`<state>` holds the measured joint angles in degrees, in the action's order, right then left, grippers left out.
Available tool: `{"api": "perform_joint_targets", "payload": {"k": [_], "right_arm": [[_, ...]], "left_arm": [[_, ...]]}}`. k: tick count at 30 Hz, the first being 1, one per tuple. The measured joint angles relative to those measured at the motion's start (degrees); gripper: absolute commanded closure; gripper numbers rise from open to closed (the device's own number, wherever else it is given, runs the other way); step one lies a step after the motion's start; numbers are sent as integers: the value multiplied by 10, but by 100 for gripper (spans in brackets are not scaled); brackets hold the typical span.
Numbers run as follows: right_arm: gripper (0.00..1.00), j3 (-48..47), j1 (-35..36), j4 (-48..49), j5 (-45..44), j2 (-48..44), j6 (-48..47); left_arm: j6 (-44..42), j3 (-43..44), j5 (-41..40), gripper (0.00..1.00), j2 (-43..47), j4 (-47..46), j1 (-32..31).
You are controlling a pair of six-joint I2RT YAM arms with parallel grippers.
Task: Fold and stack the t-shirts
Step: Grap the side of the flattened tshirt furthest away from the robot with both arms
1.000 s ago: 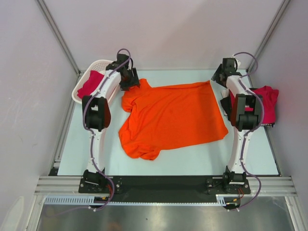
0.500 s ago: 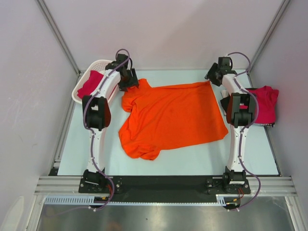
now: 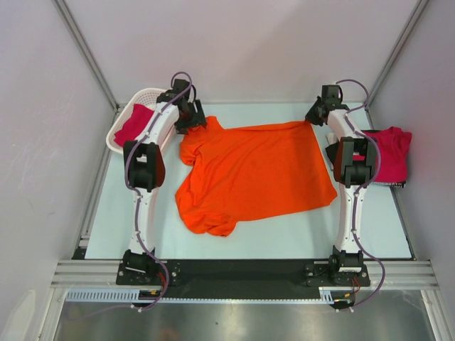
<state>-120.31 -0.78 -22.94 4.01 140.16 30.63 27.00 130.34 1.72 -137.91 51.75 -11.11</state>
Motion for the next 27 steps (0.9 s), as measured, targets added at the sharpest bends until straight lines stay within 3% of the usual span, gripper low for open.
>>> {"api": "perform_joint_targets", "payload": {"k": [4, 8, 19, 22, 23, 27], "right_arm": [[100, -3, 2, 1, 0, 0, 4], [100, -2, 3, 1, 2, 0, 4], [100, 19, 2, 1, 4, 0, -3], [100, 26, 0, 0, 4, 0, -9], [100, 28, 0, 0, 4, -1, -10], [100, 38, -1, 0, 6, -5, -17]], "left_arm": [[0, 10, 0, 6, -1, 0, 0], [2, 15, 1, 3, -1, -2, 0], [18, 37, 7, 13, -61, -17, 0], [26, 37, 8, 20, -74, -35, -1], [30, 37, 9, 32, -76, -42, -1], [46, 44, 12, 60, -80, -70, -1]]}}
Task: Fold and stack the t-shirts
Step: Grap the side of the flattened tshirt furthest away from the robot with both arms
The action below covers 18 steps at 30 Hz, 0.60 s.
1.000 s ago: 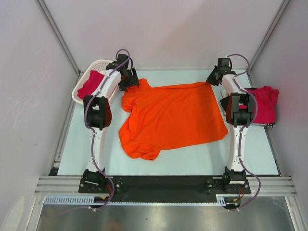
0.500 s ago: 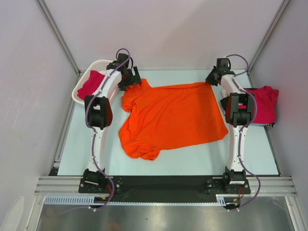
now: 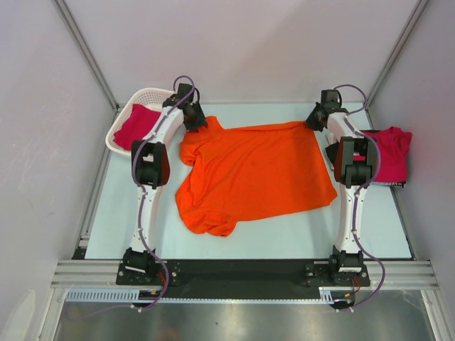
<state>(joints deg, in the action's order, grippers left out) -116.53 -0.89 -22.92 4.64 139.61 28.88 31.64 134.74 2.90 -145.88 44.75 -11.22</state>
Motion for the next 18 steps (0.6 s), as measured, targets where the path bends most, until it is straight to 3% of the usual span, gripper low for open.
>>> {"api": "perform_joint_targets", "payload": {"k": [1, 2, 4, 13, 18], "right_arm": [[100, 3, 0, 0, 0, -2, -1], [100, 7, -1, 0, 0, -5, -2], [100, 10, -1, 0, 0, -8, -4], [100, 14, -1, 0, 4, -15, -10], [100, 15, -1, 0, 6, -17, -15]], "left_arm": [[5, 4, 4, 69, -1, -8, 0], [8, 7, 6, 83, -1, -16, 1], [17, 9, 9, 99, -1, -28, 1], [28, 6, 15, 100, -3, -39, 4], [24, -40, -2, 100, 23, -37, 5]]}}
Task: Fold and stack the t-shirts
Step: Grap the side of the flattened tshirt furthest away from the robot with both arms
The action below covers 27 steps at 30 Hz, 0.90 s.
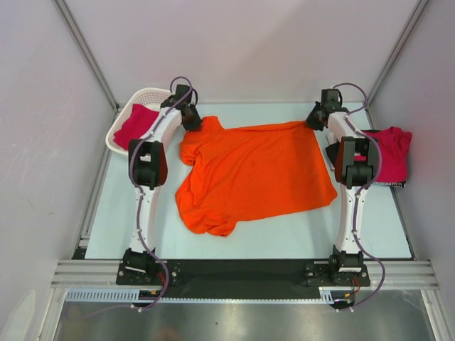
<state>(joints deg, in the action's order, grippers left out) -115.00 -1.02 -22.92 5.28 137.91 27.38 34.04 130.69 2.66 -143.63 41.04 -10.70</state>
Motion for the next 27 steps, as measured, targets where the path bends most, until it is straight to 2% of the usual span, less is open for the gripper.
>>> {"api": "perform_joint_targets", "payload": {"k": [8, 11, 16, 25, 27], "right_arm": [[100, 8, -7, 1, 5, -19, -1], [100, 8, -10, 1, 9, -25, 0], [100, 12, -15, 1, 16, -31, 0], [100, 80, -22, -7, 28, -69, 2], [89, 85, -25, -9, 32, -73, 3]], "left_arm": [[5, -111, -79, 100, 158, 13, 0], [10, -115, -94, 100, 199, 11, 0], [21, -116, -87, 100, 211, 21, 0], [36, -160, -52, 100, 203, 78, 0], [37, -170, -50, 100, 203, 86, 0]]}}
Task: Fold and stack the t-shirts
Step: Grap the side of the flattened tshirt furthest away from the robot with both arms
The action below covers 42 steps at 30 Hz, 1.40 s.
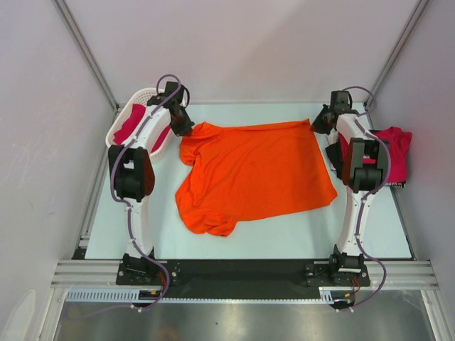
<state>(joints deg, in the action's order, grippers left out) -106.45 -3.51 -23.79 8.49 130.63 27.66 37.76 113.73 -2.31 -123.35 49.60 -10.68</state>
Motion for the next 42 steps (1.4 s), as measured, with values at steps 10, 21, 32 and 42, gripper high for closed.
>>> {"api": "perform_joint_targets", "payload": {"k": [10, 21, 32, 42], "right_arm": [[43, -90, -10, 1, 28, 41, 20], [48, -200, -2, -14, 34, 141, 41], [100, -205, 7, -19, 34, 155, 59], [100, -203, 7, -18, 34, 155, 63]], "left_arm": [[-1, -2, 10, 100, -3, 12, 0], [-2, -2, 10, 100, -3, 22, 0], [-2, 16, 9, 100, -16, 40, 0], [-2, 22, -3, 100, -19, 51, 0]]}}
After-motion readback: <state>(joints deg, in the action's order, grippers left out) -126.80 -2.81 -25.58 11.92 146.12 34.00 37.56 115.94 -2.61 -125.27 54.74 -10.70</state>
